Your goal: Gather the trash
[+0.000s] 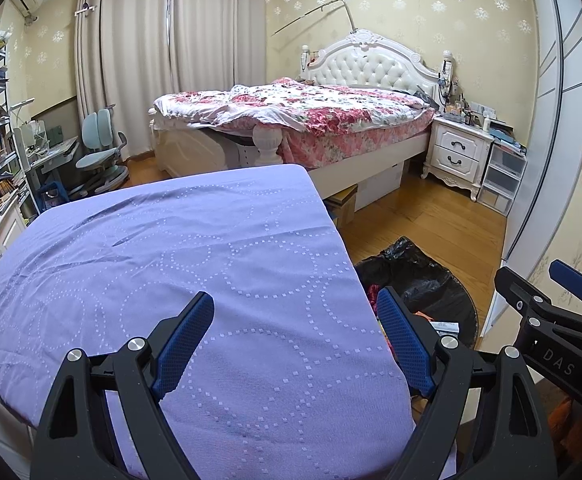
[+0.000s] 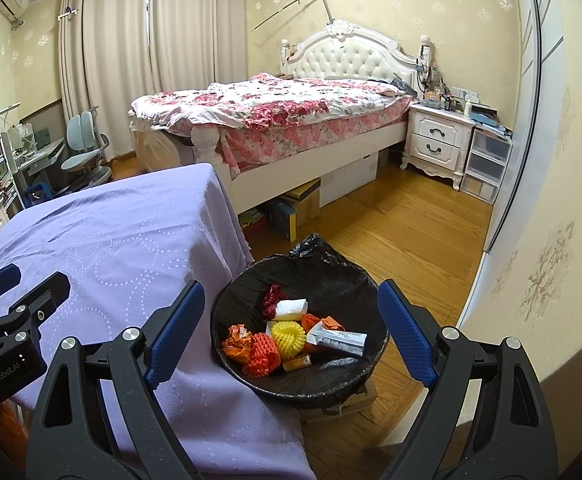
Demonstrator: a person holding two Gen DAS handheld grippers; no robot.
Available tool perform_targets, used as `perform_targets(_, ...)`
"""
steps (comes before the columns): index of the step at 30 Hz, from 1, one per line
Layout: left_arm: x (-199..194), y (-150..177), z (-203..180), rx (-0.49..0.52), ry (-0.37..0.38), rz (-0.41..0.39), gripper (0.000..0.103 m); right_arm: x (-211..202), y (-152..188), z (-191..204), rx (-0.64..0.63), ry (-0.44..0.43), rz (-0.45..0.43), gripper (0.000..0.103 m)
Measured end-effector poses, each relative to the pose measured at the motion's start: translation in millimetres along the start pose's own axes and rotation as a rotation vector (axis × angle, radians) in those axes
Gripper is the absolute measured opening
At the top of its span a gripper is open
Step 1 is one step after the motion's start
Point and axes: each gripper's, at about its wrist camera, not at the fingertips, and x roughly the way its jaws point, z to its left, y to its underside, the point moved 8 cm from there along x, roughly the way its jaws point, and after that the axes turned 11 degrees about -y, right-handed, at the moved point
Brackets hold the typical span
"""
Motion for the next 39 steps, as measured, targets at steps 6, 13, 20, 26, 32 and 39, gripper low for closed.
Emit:
perform_targets(6,0.0,-0.1,-0.4,0.0,0.0,0.0,0.083,-0.1,0.1,-0.1,0.0,0.0,0.0,0.086)
perform_targets(13,0.3,-0.8,-0.7,0.0,0.0,0.0,0.083,1.3,-0.5,-0.7,0.0,0.0,0.0,0.086)
perform_targets(20,0.2,-0.9,-0.7,0.0,0.0,0.0,0.083,0.7,-0.3,-0.4,-0.001,0.0,0.0,0.086)
perform_targets(26,-0.2,-0.9,0.2,-0.005,0.001,-0.001,0.083,0.7,-0.4,-0.2,0.0,0.0,0.0,0.086)
perform_targets(32,-2.3,2.3,2.3,-0.007,-0.003,-0.004,0.083,1.5,-0.6,-0.5,-0.001,0.0,0.001,0.086)
perform_targets(39,-2.4,2.1,1.1,-0.006,0.003,-0.008,0.083,0.4,-0.3,0.5,-0.001,0.001,0.0,0.086)
